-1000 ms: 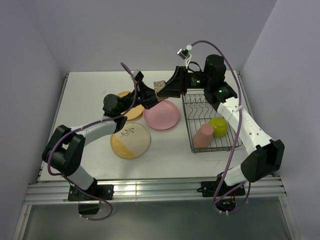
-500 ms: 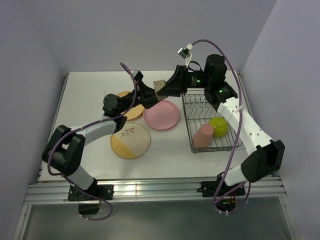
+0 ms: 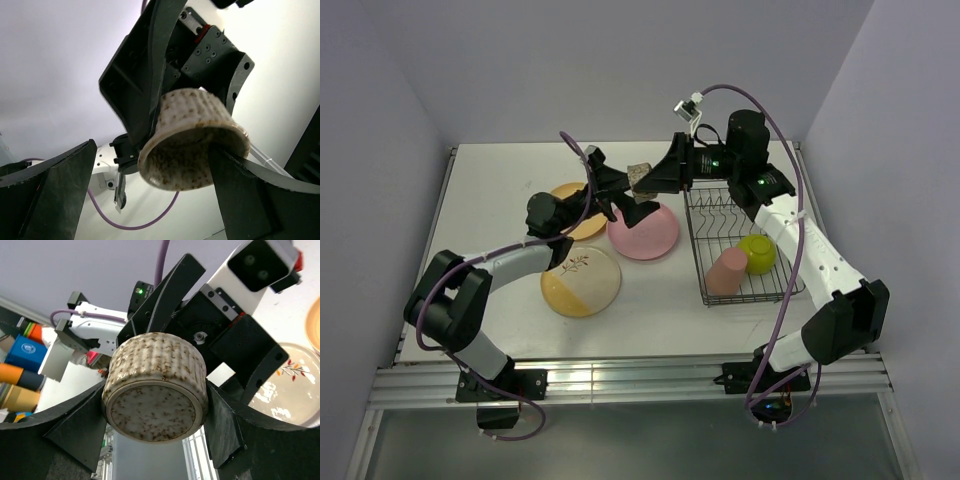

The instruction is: Load the mixed dishes into the dish rack

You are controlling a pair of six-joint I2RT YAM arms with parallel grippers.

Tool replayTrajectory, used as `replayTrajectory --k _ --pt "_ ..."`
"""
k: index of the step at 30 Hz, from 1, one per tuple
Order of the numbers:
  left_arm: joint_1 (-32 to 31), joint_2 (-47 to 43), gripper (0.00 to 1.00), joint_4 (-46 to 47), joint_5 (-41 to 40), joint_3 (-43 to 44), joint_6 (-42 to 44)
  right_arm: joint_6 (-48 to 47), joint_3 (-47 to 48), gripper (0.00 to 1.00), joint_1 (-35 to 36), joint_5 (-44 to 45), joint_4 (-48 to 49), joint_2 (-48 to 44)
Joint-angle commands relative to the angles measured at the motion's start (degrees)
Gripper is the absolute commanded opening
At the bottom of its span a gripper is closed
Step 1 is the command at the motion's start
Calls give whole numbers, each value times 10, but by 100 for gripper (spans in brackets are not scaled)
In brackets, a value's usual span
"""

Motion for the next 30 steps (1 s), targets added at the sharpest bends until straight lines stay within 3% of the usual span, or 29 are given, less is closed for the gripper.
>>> replayTrajectory --k 1,6,12,14,16,17,21,22,23,24,25,26,28,30 --pt "-1 -22 99 158 28 -11 -341 -26 30 0 -18 49 -27 -20" --pt "-1 -31 99 172 14 -72 -363 -27 26 0 -55 82 -43 -31" --pt "6 -25 99 215 -21 -87 -366 -45 5 0 -79 113 -87 -57" --pt "20 -26 99 200 6 -86 -355 -75 14 0 -87 156 -167 -75" --pt "42 -30 99 130 45 -68 -307 -99 29 0 -92 252 -239 -82" --pt "48 -31 99 91 97 -56 -280 -123 54 0 -92 291 -324 -83" --pt "55 -12 99 -171 191 62 -41 -147 87 0 -96 468 -487 -95" --pt "53 -5 99 -310 196 78 11 -142 86 0 -101 520 -534 -99" --pt "52 -1 99 -401 198 120 142 -137 84 0 -106 547 -558 -107" --pt "54 6 99 -512 187 150 225 -135 80 0 -110 565 -579 -112" --pt "57 26 99 -718 170 179 302 -136 73 0 -115 586 -621 -119" --pt "58 41 99 -812 148 245 445 -134 69 0 -115 601 -642 -125" --pt "57 92 99 -1033 57 340 605 -123 45 0 -116 639 -683 -148" --pt "56 117 99 -1111 -40 373 662 -114 21 0 -116 663 -700 -164"
